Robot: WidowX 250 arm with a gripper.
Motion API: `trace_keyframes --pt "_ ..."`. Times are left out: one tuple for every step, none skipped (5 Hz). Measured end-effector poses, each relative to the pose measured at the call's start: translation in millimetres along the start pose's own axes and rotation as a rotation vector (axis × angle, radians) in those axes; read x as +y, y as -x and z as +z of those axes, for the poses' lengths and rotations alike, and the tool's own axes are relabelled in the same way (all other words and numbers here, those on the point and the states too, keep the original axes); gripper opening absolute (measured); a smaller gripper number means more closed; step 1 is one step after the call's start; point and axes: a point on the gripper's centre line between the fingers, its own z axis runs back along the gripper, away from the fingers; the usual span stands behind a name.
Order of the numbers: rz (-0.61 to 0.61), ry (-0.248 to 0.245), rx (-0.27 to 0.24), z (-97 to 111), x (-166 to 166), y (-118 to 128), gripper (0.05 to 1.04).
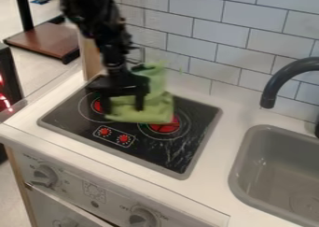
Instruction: Move the cloth from top right to bottom left
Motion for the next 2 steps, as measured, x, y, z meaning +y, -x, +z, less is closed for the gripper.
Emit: trace_keyframes --pt "0.099 -0.043 0.002 6.0 34.0 6.9 0.999" --pt "0.185 -0.072 0.006 11.7 55.3 15.3 0.999"
